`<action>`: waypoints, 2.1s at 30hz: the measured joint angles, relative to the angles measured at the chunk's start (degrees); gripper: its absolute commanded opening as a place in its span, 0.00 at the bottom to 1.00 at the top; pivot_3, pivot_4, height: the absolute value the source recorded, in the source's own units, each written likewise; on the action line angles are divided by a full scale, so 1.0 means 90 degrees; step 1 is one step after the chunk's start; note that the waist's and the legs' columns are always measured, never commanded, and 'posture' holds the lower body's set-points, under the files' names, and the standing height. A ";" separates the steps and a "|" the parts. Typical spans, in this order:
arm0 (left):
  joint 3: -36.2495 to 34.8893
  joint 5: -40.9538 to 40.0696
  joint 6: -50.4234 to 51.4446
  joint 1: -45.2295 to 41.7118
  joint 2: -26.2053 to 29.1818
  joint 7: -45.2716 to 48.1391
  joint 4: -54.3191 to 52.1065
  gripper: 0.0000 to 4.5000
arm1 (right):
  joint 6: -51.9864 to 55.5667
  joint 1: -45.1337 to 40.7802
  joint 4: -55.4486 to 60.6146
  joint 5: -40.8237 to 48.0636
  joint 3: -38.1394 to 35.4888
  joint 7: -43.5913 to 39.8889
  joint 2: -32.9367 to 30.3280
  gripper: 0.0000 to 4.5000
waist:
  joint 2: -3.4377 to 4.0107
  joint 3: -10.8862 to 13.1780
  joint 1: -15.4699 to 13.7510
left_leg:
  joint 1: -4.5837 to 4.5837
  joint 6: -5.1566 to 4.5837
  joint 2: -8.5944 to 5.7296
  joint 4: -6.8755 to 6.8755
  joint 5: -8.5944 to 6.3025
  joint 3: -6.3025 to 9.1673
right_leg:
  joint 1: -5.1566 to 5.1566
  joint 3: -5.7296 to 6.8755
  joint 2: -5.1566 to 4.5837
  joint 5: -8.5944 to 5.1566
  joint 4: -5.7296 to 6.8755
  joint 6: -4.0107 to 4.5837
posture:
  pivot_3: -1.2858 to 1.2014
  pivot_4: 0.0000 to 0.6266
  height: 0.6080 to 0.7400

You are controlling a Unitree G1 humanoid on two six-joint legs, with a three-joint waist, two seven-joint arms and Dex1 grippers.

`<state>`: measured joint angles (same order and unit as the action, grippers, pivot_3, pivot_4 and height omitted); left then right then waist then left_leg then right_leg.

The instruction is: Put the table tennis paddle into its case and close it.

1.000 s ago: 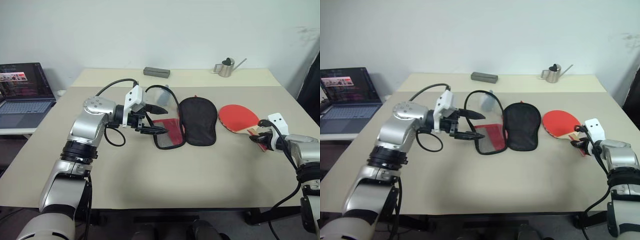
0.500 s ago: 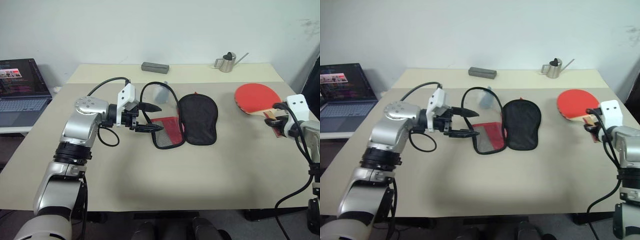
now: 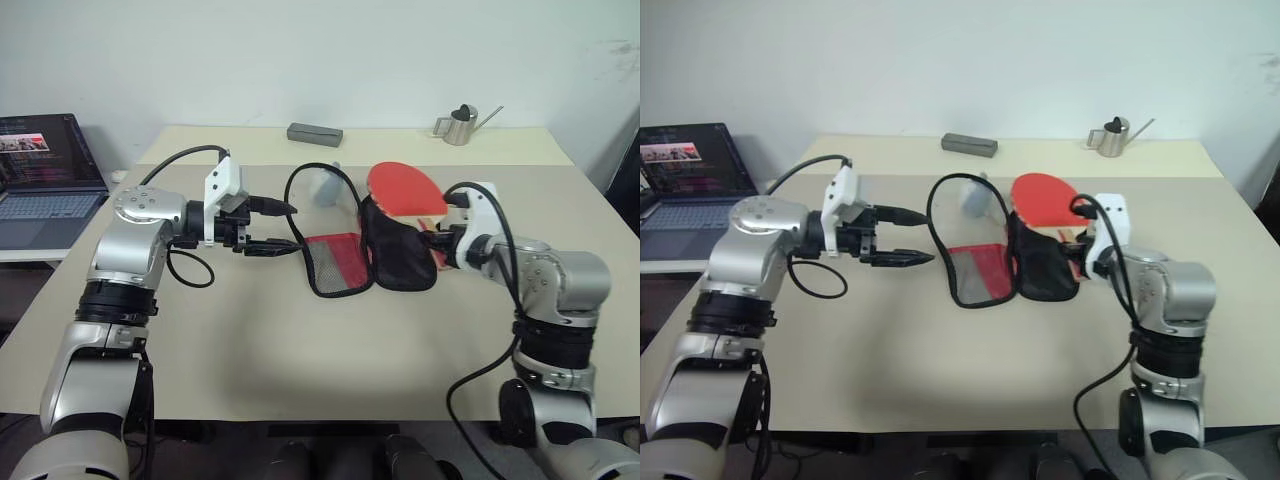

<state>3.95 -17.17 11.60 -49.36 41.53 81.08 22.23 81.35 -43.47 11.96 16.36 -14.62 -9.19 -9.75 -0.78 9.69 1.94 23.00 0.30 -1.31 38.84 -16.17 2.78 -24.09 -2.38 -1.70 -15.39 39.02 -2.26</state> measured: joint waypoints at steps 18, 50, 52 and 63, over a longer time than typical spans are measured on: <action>-0.0153 -0.0008 -0.0053 0.0127 0.0072 -0.0193 -0.0187 0.83 | -0.1974 -0.0100 -0.2100 -0.0680 0.0126 0.1331 0.1119 0.24 | 0.0001 0.0000 0.0104 | -0.0002 0.0001 0.0001 -0.0003 0.0001 -0.0003 | -0.0003 -0.0001 0.0003 0.0001 0.0003 0.0001 | 0.52 0.24 1.00; -0.0170 0.0008 -0.0127 0.0191 0.0072 -0.0258 -0.0232 0.83 | -0.2326 -0.0003 -0.2159 -0.0732 0.0523 0.1538 0.1341 0.80 | 0.0001 0.0001 0.0158 | -0.0004 0.0001 0.0001 -0.0004 0.0001 -0.0002 | -0.0003 -0.0003 0.0002 0.0001 0.0003 0.0001 | 0.52 0.24 1.00; -0.0170 0.0009 -0.0144 0.0191 0.0071 -0.0302 -0.0227 0.83 | -0.2319 -0.0008 -0.2101 -0.0701 0.0512 0.1553 0.1348 0.80 | 0.0001 0.0001 0.0158 | -0.0004 0.0001 0.0001 -0.0004 0.0001 -0.0002 | -0.0003 -0.0003 0.0002 0.0001 0.0003 0.0001 | 0.52 0.24 1.00; -0.0252 0.0025 -0.0235 0.0189 0.0058 -0.0547 -0.0038 0.83 | -0.1556 -0.0226 -0.0119 -0.0114 0.0522 0.1146 0.1064 0.80 | 0.0001 0.0001 0.0149 | -0.0003 0.0000 0.0002 -0.0004 0.0000 0.0004 | -0.0002 0.0002 0.0002 0.0000 0.0002 0.0001 | 0.52 0.24 1.00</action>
<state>1.68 -16.95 9.48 -47.66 42.06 76.16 21.88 67.34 -45.50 10.89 15.33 -9.92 1.12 -0.18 -0.77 9.69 3.27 22.96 0.30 -1.30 38.80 -16.17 2.81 -24.10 -2.36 -1.69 -15.38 39.03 -2.25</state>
